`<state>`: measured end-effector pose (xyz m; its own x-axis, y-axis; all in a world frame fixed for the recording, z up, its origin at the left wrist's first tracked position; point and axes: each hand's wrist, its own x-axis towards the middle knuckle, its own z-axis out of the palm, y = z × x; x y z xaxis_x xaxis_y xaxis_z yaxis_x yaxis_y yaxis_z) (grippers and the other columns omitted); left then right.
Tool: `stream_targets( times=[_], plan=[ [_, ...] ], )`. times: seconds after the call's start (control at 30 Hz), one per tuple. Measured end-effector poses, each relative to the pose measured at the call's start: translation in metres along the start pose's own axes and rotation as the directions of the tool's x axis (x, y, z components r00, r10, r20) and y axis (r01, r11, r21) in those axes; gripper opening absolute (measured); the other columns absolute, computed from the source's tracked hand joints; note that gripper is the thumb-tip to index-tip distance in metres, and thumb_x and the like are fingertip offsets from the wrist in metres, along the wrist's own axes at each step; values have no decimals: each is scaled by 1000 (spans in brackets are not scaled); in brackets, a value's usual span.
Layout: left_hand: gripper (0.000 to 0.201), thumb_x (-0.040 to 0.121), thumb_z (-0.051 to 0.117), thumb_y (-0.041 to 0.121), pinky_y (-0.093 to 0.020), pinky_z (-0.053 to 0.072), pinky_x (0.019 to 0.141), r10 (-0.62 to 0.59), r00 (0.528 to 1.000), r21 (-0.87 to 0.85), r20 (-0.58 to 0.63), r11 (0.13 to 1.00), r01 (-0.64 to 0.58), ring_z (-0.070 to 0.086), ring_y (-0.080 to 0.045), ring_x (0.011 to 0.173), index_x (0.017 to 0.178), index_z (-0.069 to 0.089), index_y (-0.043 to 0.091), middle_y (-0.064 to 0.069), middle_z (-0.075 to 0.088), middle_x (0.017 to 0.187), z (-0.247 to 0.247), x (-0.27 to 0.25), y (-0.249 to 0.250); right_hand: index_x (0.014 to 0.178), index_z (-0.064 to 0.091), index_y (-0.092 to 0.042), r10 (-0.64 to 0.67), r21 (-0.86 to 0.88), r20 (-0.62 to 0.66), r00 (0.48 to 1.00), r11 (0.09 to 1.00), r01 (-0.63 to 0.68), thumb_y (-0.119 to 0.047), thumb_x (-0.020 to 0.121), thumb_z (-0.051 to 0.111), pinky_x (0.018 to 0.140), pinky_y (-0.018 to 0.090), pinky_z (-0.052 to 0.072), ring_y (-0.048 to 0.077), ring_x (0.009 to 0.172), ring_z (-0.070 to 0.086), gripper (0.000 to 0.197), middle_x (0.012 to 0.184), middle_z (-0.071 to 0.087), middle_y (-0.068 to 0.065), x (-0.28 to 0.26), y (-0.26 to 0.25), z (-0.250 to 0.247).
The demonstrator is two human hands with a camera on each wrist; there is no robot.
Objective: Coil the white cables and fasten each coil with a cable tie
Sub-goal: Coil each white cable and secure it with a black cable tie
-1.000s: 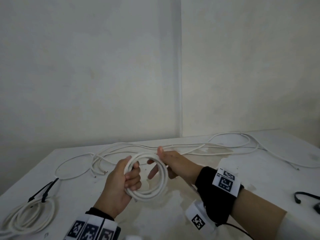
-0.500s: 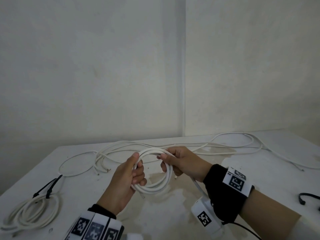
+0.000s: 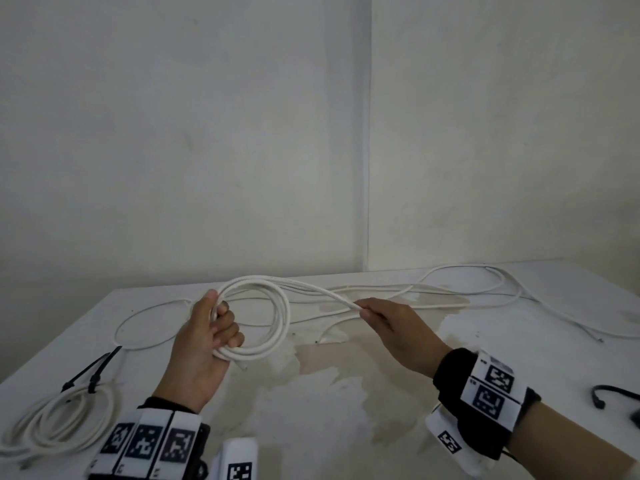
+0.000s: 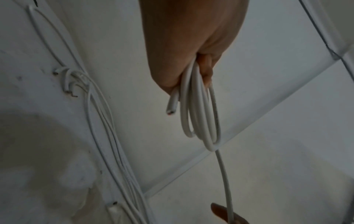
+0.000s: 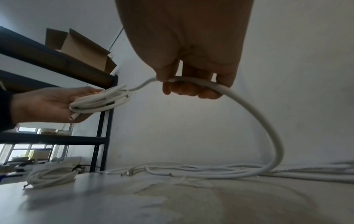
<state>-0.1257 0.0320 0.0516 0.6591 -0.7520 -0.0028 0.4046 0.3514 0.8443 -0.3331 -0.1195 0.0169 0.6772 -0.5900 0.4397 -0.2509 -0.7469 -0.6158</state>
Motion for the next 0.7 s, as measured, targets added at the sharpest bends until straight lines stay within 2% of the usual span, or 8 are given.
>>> stream_targets(
  times=[0.1, 0.17, 0.27, 0.43, 0.53, 0.6, 0.63, 0.7],
  plan=[
    [36, 97, 39, 29, -14, 28, 33, 7, 1000, 7, -10, 1000, -7, 24, -3, 29, 64, 38, 14, 10, 27, 37, -3, 1, 2, 112, 54, -17, -43, -130, -83, 996, 991, 32, -31, 98, 36, 54, 13, 34, 8, 58, 48, 27, 65, 48, -12, -1, 1, 4],
    [36, 97, 39, 29, -14, 29, 33, 17, 1000, 12, -16, 1000, -17, 24, -3, 29, 64, 38, 14, 9, 27, 37, -4, 3, 2, 98, 58, -16, -224, -319, -140, 964, 932, 170, -37, 93, 34, 49, 18, 38, 18, 60, 58, 32, 73, 59, -8, -3, 0, 8],
    [36, 97, 39, 29, -14, 29, 33, 31, 999, 21, -29, 999, -31, 24, -3, 29, 64, 39, 14, 9, 28, 37, -5, 5, 3, 83, 49, -22, -452, -514, -13, 892, 768, 382, -31, 85, 42, 38, 18, 37, 15, 52, 58, 12, 68, 59, -6, -5, -4, 14],
    [36, 98, 39, 26, -12, 28, 34, 63, 996, 26, -61, 998, -62, 24, -3, 30, 64, 38, 15, 10, 28, 37, 2, 8, 3, 81, 45, -20, -634, -595, 145, 760, 558, 578, -27, 84, 43, 38, 19, 25, 12, 51, 51, 8, 67, 56, -5, -9, -29, 24],
    [35, 97, 39, 25, -12, 28, 35, 96, 992, 98, -79, 991, -89, 25, -3, 30, 64, 38, 15, 11, 29, 37, 11, 4, -3, 79, 42, -17, -665, -633, 183, 724, 483, 605, -23, 84, 50, 41, 21, 21, 12, 50, 47, 11, 67, 53, -4, -12, -45, 34],
    [34, 97, 40, 25, -15, 29, 36, 116, 989, 167, -90, 981, -100, 26, -3, 31, 65, 39, 15, 11, 30, 37, 17, 0, -8, 75, 51, -17, -650, -648, 227, 725, 455, 611, -17, 76, 61, 41, 22, 21, 12, 50, 46, 10, 66, 53, -4, -13, -51, 41],
    [33, 97, 41, 24, -17, 30, 38, 126, 987, 207, -97, 973, -104, 26, -3, 32, 65, 39, 15, 11, 30, 38, 20, -1, -10, 72, 57, -18, -643, -657, 247, 725, 439, 613, -12, 75, 58, 41, 22, 23, 11, 50, 46, 7, 66, 53, -5, -13, -53, 44],
    [34, 97, 41, 24, -19, 30, 41, 140, 984, 258, -107, 960, -109, 27, -3, 32, 64, 40, 14, 11, 30, 38, 25, -4, -12, 68, 60, -20, -645, -666, 286, 709, 398, 631, -7, 75, 42, 43, 21, 28, 10, 52, 46, 23, 66, 53, -6, -13, -58, 52]
  ],
)
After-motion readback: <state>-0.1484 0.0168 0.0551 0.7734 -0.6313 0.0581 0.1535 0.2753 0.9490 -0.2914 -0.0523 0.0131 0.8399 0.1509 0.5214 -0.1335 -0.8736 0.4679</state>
